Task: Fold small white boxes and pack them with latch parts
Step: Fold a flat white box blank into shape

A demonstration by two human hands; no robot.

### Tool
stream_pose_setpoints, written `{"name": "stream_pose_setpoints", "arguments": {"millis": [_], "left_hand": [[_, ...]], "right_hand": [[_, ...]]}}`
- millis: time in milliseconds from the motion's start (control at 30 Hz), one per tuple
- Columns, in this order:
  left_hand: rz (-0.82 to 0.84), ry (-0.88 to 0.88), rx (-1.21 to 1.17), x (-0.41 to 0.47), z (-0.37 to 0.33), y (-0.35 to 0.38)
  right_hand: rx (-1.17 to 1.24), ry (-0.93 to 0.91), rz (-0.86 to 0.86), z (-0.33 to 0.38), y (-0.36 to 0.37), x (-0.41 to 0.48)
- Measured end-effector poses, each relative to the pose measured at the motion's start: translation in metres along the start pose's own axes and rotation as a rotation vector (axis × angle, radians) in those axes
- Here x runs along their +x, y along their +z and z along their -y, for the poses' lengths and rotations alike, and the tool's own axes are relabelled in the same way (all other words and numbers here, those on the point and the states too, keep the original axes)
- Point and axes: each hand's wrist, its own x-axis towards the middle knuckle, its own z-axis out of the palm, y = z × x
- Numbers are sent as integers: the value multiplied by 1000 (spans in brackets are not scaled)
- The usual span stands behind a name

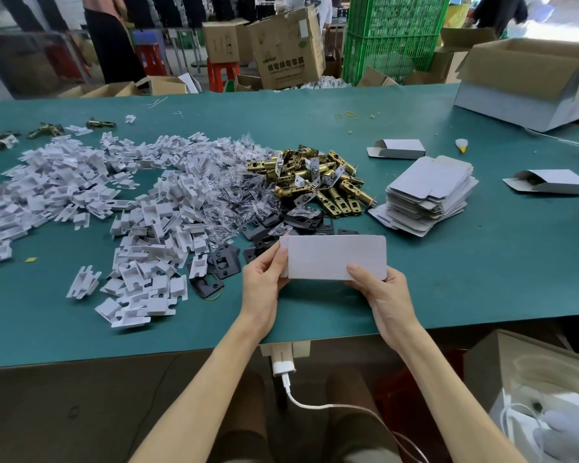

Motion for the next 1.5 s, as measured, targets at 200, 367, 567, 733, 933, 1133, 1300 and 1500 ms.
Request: {"name": "stream_pose_setpoints", "arguments": {"millis": [200,367,567,733,933,1133,1300,1500], "left_hand": [[43,-13,92,3,2,-1],[47,17,172,5,6,-3],[-47,97,240,3,9,0],[-29,97,228,2,6,1],[23,64,181,-1,0,5],[59,-1,188,-3,-2,6],[76,6,264,-4,0,6],[121,31,346,-6,0,9]], "right_hand": [[-71,17,-16,-1,0,-1],[-101,18,-10,-1,0,0],[-104,31,35,0,0,0],[-113,18,35,-1,-2,1],[-86,19,28,2,-1,0],[-151,-22,-9,-3,-1,0],[-179,-35,-20,-4,-1,0],[-174,-31,-36,-4,0,0]]}}
